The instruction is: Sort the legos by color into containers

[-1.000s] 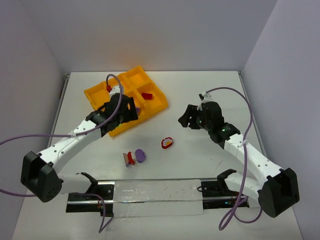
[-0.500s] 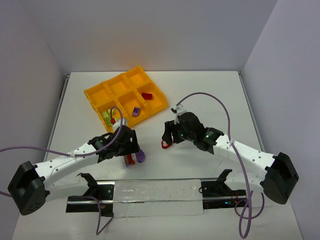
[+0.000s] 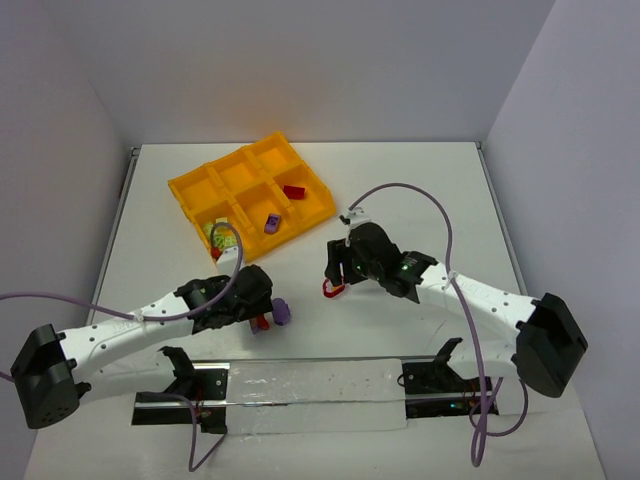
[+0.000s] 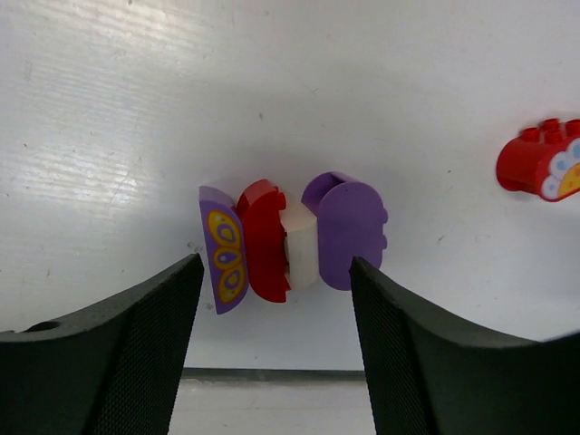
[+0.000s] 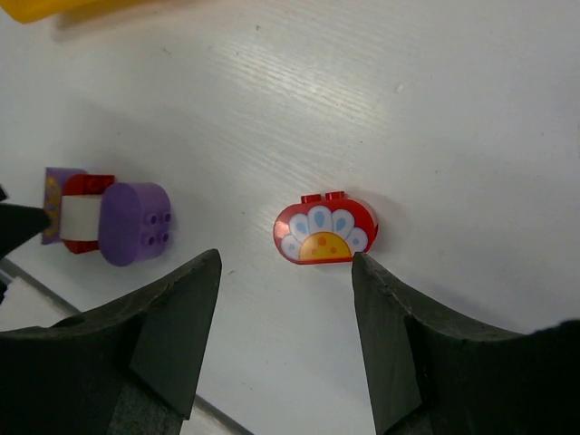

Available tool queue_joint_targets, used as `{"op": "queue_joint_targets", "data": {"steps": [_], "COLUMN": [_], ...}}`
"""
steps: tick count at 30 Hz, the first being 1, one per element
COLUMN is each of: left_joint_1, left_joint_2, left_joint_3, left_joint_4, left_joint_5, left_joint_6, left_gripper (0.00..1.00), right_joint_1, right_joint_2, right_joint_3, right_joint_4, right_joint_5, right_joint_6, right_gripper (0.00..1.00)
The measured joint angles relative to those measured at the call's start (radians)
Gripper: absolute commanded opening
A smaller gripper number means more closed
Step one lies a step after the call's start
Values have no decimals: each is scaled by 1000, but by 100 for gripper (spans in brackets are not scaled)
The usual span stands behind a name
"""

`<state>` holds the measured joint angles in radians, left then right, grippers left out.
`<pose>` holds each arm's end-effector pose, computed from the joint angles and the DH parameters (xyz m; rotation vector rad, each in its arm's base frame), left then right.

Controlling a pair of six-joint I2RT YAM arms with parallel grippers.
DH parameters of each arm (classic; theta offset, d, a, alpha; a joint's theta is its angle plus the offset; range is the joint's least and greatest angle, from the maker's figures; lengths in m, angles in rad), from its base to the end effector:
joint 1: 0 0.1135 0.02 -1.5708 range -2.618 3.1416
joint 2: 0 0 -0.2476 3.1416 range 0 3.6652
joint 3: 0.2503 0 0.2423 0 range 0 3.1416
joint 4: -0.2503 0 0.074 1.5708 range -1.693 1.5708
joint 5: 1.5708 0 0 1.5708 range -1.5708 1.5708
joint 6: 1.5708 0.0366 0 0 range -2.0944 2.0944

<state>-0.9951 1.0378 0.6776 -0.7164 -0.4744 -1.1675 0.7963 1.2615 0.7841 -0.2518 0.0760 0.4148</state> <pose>0.1151 -0.1466 0.2064 -0.3650 2.4636 -0.2709 0.1860 0.1861 0.2212 -0.4074 2.3214 0.5266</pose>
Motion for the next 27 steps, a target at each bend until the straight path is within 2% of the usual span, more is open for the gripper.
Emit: {"op": "queue_joint_targets", "data": {"steps": [3, 11, 14, 18, 23, 27], "left_joint_1": [0, 0, 0, 0, 0, 0], "left_joint_2": [5, 134, 139, 139, 139, 139], "left_joint_3": [47, 189, 203, 206, 206, 206], "left_joint_4": [5, 88, 102, 108, 109, 110], "left_joint_5": [-21, 0, 4, 8, 15, 15], "left_joint_6": [9, 179, 210, 230, 236, 238], "left_gripper": [83, 85, 85, 85, 85, 85], "right_joint_1": [0, 0, 0, 5, 28, 37], "right_joint_2": [79, 136, 181, 246, 293, 307], "right_joint_3": [7, 10, 15, 17, 28, 35], "right_joint_4": [-7, 19, 23, 24, 25, 39], "right_joint_5": [7, -21, -34, -36, -10, 17], "right_joint_6": [-12, -12, -12, -16, -36, -47], "right_gripper": [87, 90, 95, 95, 86, 84]}}
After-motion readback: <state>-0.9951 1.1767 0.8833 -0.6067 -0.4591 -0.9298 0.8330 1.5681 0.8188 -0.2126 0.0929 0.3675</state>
